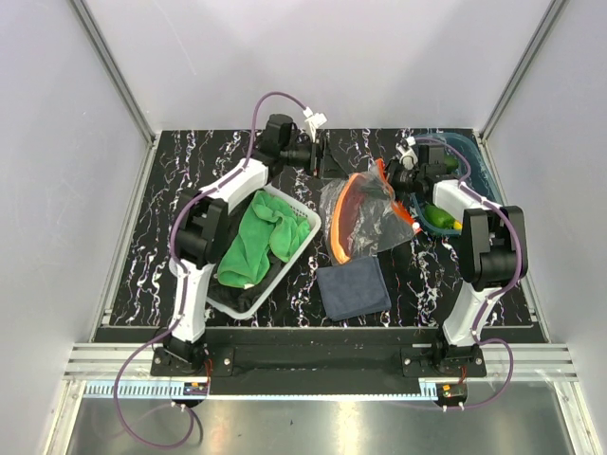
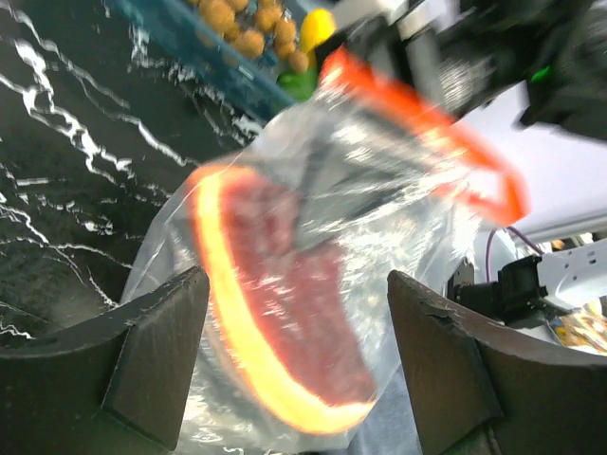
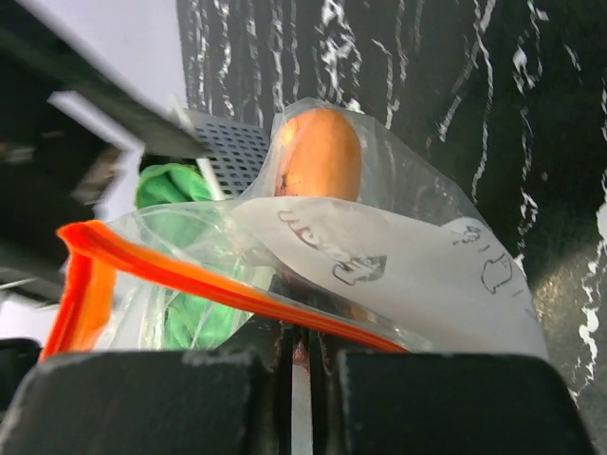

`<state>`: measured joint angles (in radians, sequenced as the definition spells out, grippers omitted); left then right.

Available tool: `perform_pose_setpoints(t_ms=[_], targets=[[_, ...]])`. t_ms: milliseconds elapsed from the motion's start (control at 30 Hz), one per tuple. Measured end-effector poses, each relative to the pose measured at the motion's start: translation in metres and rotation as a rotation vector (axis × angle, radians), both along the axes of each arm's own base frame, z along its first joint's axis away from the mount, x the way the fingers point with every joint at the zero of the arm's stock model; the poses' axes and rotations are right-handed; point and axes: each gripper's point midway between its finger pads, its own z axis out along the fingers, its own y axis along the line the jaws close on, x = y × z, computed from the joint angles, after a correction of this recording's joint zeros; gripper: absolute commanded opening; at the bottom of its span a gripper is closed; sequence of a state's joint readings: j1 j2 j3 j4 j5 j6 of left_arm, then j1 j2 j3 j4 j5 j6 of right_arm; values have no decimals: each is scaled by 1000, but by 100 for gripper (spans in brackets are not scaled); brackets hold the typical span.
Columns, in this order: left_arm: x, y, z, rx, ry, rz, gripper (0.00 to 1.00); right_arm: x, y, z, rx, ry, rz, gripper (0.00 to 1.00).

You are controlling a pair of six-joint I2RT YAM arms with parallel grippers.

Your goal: Open the zip-top bag and remove the fake food

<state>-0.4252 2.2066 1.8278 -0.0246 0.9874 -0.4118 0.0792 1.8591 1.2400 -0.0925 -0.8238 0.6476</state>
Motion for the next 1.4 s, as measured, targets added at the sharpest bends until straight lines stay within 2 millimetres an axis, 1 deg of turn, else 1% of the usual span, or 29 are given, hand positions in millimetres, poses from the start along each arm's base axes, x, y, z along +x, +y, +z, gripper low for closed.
perform_pose_setpoints(t_ms=[133,167,233,333,433,567,700,767,867,967,1033,1100,1200,1233,1267,1333,1367,1400], targets=[[3,0,-30,3,68,-18,81,8,1,16,10,-40,5,0],[4,1,-35,2,87,-20,81,10,1,20,12,-49,4,0],[5,3,-38,-10,110,-19,80,14,2,27,16,-64,3,0],[12,8,-35,-44,106,-6,78,16,3,34,24,-77,7,0],[18,16,-34,-70,108,14,78,15,4,37,36,-78,17,0],[27,31,-31,-105,111,54,75,13,5,38,44,-76,26,0],[33,45,-21,-147,91,90,79,11,7,40,60,-74,41,0],[35,49,-15,-159,77,99,79,10,8,43,71,-76,50,0],[37,49,-5,-178,81,92,79,9,10,46,86,-80,57,0],[36,43,4,-204,85,62,79,9,11,52,107,-90,64,0],[34,40,5,-212,92,44,78,11,12,56,121,-98,64,0],[30,37,0,-215,112,24,76,12,13,59,131,-104,66,0],[28,34,-12,-214,152,7,67,12,14,62,142,-104,68,0],[27,33,-16,-212,169,5,60,11,14,62,145,-104,69,0],[27,33,-19,-213,184,4,49,11,14,62,146,-103,70,0],[26,32,-23,-215,207,2,38,11,15,63,149,-101,70,0],[26,32,-23,-217,211,2,30,11,15,63,150,-101,69,0],[26,32,-23,-216,214,1,25,11,15,63,151,-101,69,0]])
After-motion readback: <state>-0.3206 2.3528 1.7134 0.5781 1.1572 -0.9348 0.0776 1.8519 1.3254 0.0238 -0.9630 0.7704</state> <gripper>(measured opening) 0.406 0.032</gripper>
